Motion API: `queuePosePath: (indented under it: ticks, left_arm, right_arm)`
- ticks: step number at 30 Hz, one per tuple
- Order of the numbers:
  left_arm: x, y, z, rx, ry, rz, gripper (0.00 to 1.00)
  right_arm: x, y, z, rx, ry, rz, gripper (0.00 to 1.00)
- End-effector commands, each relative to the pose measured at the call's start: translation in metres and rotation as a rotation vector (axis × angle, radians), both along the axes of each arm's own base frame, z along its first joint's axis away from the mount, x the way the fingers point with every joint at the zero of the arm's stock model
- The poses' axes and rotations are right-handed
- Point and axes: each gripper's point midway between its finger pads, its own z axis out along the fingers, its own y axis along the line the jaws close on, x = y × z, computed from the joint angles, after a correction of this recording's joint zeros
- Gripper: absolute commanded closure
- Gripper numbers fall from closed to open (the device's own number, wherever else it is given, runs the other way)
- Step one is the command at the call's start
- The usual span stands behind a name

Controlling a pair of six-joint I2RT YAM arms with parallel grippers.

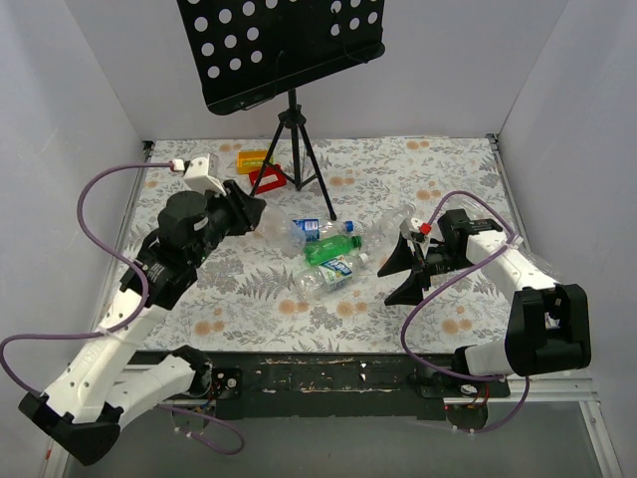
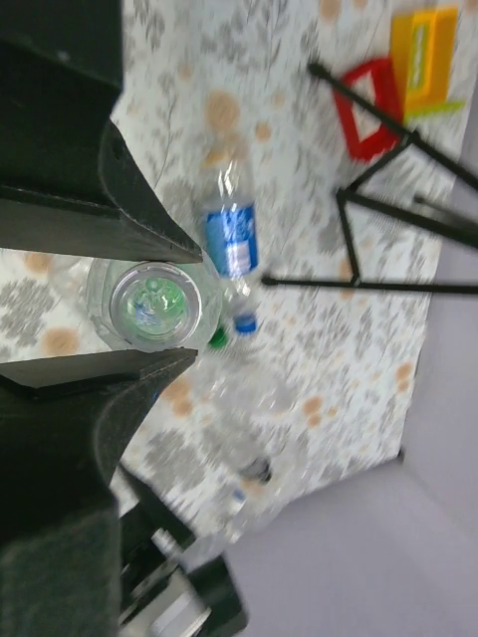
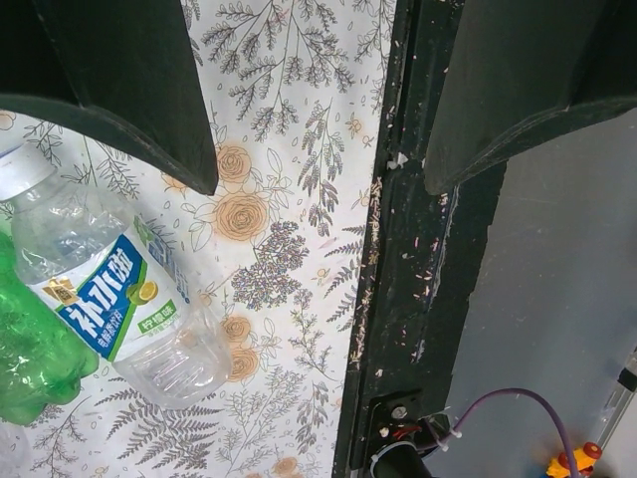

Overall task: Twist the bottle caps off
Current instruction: Place the plastic bottle at the center of the board.

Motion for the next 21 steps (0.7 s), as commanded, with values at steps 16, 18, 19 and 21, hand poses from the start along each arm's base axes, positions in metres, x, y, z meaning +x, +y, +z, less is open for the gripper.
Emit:
queuePosePath:
  ticks: [16, 18, 19, 21]
  left_arm:
    - [0.152, 0.213, -0.066, 0.284, 0.058, 0.617, 1.0]
    - [0.162, 0.226, -0.075, 0.301, 0.083, 0.654, 1.0]
    - [0.168, 0.23, -0.082, 0.313, 0.096, 0.667, 1.0]
    - [0.175, 0.238, -0.084, 0.339, 0.088, 0.696, 1.0]
  right_arm:
    - [0.0, 0.001, 0.012, 0.033, -0.049, 0.001, 0.07]
    - [0.0, 0.0, 0.011, 0.032, -0.049, 0.0, 0.06]
    - [0.0, 0.0, 0.011, 0.033, -0.047, 0.0, 0.06]
    - [0.0, 0.0, 0.011, 0.031, -0.044, -0.001, 0.06]
